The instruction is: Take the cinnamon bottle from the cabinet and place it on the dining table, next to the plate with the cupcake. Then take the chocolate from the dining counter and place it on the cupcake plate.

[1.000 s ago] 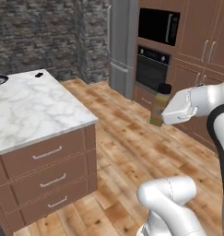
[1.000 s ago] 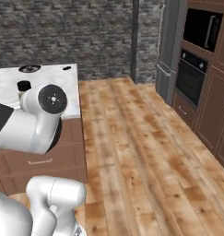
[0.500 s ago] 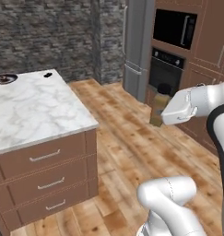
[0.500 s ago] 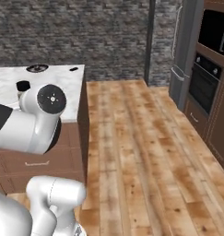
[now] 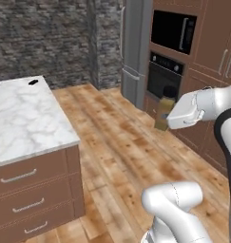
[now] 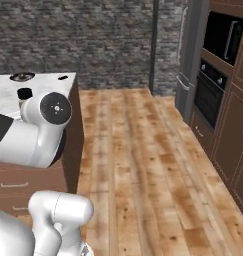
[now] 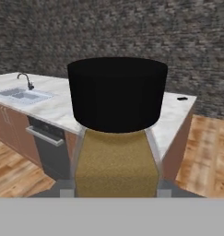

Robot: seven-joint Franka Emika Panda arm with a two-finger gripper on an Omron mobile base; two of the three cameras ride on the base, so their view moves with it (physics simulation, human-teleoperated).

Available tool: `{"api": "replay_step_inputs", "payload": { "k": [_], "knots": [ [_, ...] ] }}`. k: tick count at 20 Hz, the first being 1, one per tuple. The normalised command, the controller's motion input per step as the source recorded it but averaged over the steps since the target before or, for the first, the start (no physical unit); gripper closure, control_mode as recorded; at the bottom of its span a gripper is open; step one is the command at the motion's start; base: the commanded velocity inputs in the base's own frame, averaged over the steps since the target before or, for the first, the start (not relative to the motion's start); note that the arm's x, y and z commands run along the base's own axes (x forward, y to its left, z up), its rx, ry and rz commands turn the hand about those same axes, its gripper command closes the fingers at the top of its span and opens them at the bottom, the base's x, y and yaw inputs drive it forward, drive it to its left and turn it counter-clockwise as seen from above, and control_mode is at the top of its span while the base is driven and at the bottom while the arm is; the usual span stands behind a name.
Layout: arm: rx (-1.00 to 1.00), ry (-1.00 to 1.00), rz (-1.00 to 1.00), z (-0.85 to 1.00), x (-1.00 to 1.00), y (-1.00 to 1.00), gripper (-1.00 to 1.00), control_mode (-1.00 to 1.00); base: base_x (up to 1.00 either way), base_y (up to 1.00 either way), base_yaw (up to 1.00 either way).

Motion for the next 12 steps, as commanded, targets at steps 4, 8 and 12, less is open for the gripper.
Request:
{"api": "replay_step_inputs", "payload": {
  "k": [4, 8, 12],
  "knots": [
    [0.00, 0.00, 0.00, 0.00, 0.00, 0.00, 1.00, 1.00, 0.67, -0.40, 0.06],
    [0.00, 0.00, 0.00, 0.00, 0.00, 0.00, 1.00, 1.00, 0.67, -0.42, 0.05],
    [0.00, 0.00, 0.00, 0.00, 0.00, 0.00, 1.00, 1.00, 0.74, -0.39, 0.05]
  ]
}}
